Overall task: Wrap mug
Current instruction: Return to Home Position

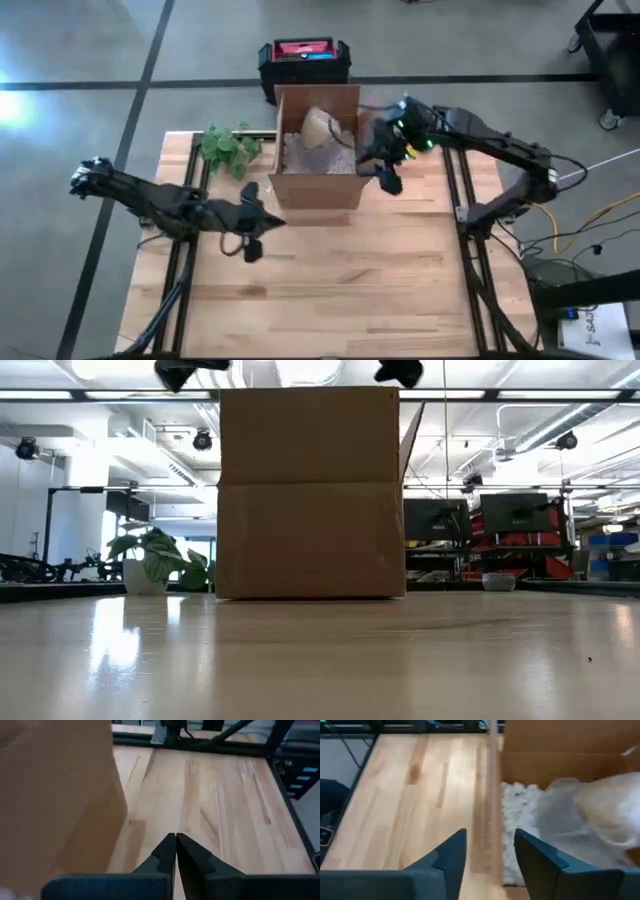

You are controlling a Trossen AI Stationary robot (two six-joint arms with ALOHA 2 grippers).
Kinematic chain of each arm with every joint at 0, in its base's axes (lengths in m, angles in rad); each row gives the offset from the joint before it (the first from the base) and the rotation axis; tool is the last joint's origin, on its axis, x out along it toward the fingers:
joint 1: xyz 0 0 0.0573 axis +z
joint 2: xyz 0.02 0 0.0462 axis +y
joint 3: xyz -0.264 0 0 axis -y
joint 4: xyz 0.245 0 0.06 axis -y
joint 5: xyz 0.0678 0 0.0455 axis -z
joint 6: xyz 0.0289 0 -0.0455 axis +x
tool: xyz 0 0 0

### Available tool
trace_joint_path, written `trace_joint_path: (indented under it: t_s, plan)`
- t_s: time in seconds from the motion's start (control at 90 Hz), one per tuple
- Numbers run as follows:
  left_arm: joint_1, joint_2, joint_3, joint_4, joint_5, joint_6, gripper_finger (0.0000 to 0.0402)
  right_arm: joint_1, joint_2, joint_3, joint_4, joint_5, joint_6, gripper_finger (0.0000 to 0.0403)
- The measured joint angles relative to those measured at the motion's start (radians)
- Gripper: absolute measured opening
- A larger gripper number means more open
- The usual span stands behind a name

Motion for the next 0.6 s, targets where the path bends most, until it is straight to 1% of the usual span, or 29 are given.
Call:
trace_joint_path:
  t_s: [0.111, 0.3, 0.356, 0.433, 0.522, 0.6]
  plan:
    - [0.013, -0.107, -0.093, 0.029, 0.000, -0.015, 0.0000, 0.014, -0.113, -0.181, 0.118, 0.014, 0.045, 0.0086]
    - [0.048, -0.254, -0.298, 0.220, 0.028, -0.021, 0.0000, 0.035, -0.269, -0.442, 0.321, 0.010, 0.114, 0.0011]
    - [0.062, -0.298, -0.359, 0.278, 0.038, -0.020, 0.0000, 0.042, -0.314, -0.522, 0.396, 0.011, 0.126, 0.0004]
    - [0.088, -0.343, -0.436, 0.356, 0.077, -0.020, 0.0000, 0.048, -0.373, -0.638, 0.505, 0.012, 0.159, 0.0008]
    - [0.117, -0.391, -0.501, 0.415, 0.130, -0.012, 0.0000, 0.050, -0.430, -0.752, 0.616, 0.010, 0.204, 0.0010]
    - [0.140, -0.425, -0.538, 0.447, 0.147, -0.002, 0.0000, 0.049, -0.480, -0.847, 0.667, 0.011, 0.224, 0.0004]
